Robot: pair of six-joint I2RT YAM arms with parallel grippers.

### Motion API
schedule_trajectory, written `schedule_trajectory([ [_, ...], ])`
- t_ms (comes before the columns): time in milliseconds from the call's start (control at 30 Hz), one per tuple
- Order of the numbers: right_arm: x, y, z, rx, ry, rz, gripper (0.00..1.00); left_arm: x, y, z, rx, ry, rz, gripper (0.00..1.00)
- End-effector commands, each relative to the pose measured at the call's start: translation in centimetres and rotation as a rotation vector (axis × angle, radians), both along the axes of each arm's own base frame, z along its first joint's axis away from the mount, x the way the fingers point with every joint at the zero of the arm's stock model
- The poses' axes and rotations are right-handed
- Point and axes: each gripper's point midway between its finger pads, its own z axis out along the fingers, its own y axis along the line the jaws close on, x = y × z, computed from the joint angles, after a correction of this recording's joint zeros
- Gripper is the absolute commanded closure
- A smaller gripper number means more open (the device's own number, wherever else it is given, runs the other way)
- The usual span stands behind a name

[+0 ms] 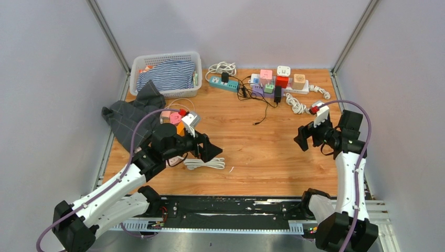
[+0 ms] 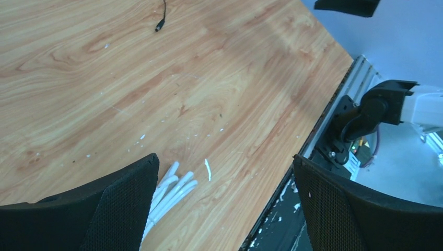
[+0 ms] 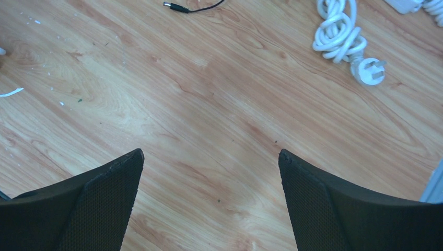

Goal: Pull the plug off the socket
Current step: Move the socket to the center of the board.

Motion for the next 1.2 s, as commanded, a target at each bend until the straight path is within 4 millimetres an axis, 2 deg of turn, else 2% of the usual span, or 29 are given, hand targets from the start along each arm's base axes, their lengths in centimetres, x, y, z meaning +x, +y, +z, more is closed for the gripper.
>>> schedule_trajectory([
  [0, -0.3, -0.7, 1.6, 0.035, -0.027, -0.049, 0.00, 0.4, 0.5, -1.9, 0.054, -0.012, 0.019, 0.00],
  [133, 0.0, -1.2, 1.6, 0.041, -0.020, -0.066, 0.00, 1.2, 1.1, -2.6, 0.091, -0.031, 0.064, 0.00],
  [267, 1.1, -1.7, 1.8, 0.045, -0.009, -0.072, 0.00, 2.0, 2.0, -3.4, 0.130, -0.044, 0.119, 0.00],
  [367, 2.7, -2.4, 2.5, 0.050, 0.002, -0.070, 0.00, 2.1, 2.1, -2.9, 0.133, -0.061, 0.122, 0.00],
  [467, 4.3, -2.5, 3.2, 0.081, 0.024, -0.028, 0.00, 2.3, 2.7, -1.4, 0.124, -0.103, 0.149, 0.00],
  [600, 5.9, -1.4, 3.4, 0.173, 0.041, 0.076, 0.01, 1.9, 3.6, 0.5, 0.077, -0.162, 0.185, 0.00],
  [700, 7.2, -1.1, 3.1, 0.198, 0.048, 0.112, 0.02, 1.5, 4.1, 0.8, 0.046, -0.181, 0.202, 0.00],
  [900, 9.4, -1.2, 2.0, 0.112, 0.068, 0.122, 0.02, 1.3, 4.2, 0.3, 0.025, -0.166, 0.206, 0.00],
  [1033, 10.8, 0.1, 1.7, 0.083, 0.069, 0.130, 0.02, 2.5, 5.9, -0.3, 0.047, -0.162, 0.331, 0.00],
  [1167, 13.3, 1.7, 0.9, 0.000, 0.066, 0.071, 0.03, 3.8, 8.2, -1.1, 0.025, -0.131, 0.505, 0.00],
])
